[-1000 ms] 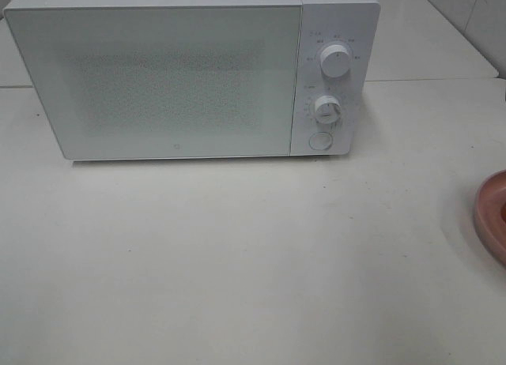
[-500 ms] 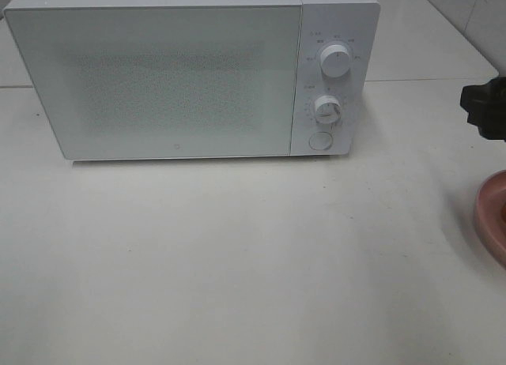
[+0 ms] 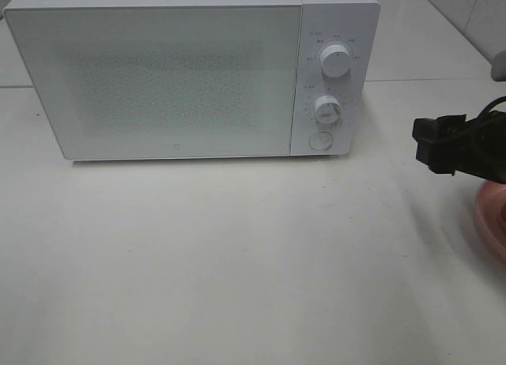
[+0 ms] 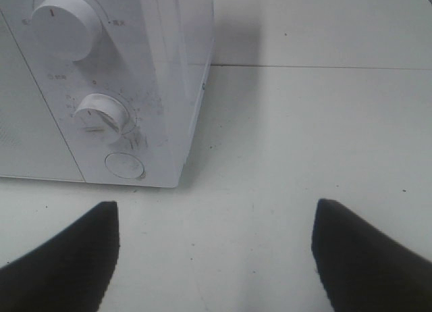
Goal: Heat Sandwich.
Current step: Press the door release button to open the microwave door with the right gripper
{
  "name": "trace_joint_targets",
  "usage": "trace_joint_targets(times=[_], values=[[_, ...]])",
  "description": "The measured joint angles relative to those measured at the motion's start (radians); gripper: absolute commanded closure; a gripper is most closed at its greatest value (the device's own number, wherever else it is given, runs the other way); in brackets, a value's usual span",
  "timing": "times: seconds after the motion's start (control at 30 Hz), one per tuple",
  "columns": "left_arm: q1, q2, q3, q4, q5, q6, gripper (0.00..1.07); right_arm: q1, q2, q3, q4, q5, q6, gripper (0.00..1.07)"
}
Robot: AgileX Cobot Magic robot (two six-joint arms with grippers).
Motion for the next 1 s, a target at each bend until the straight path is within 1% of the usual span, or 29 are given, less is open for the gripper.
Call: trace_joint_targets(times=[0.07,0.13,0.2,0.23,0.27,0.4,0.43,0.5,0.8,0.9,1.0], values=[[0.0,0.0,0.0,0.0,0.0,0.0,0.1,0.044,0.019,0.0,0.058,-0.034,-0.037,0.31],[0.0,0.0,0.0,0.0,0.0,0.0,0.1,0.058,0.022,0.0,0.076,-0.044,-0.05,0.31],[0.0,0.0,0.0,0.0,0.0,0.0,0.1,0.091,0.026,0.0,0.125,-0.059,-0.071,0.31],[0.0,0.0,0.0,0.0,0.0,0.0,0.1,0.123,0.026,0.0,0.179,-0.08,-0.091,0.31],[0.0,0.0,0.0,0.0,0.0,0.0,0.1,0.123,0.026,0.0,0.179,-0.08,-0.091,0.31],[0.0,0.0,0.0,0.0,0.0,0.0,0.1,0.181,0.026,0.0,0.306,-0.104,-0.143,0.31],[0.0,0.0,0.0,0.0,0.0,0.0,0.1,0.181,0.026,0.0,0.306,-0.104,-0.143,0.31],[0.0,0.0,0.0,0.0,0.0,0.0,0.1,0.211,0.026,0.0,0.36,-0.107,-0.168,0.31],[0.0,0.0,0.0,0.0,0.0,0.0,0.1,0.26,0.026,0.003,0.377,-0.112,-0.199,0.31],[0.0,0.0,0.0,0.0,0.0,0.0,0.1,0.26,0.029,0.014,0.376,-0.121,-0.199,0.31],[0.0,0.0,0.0,0.0,0.0,0.0,0.1,0.26,0.032,0.049,0.379,-0.135,-0.199,0.31]])
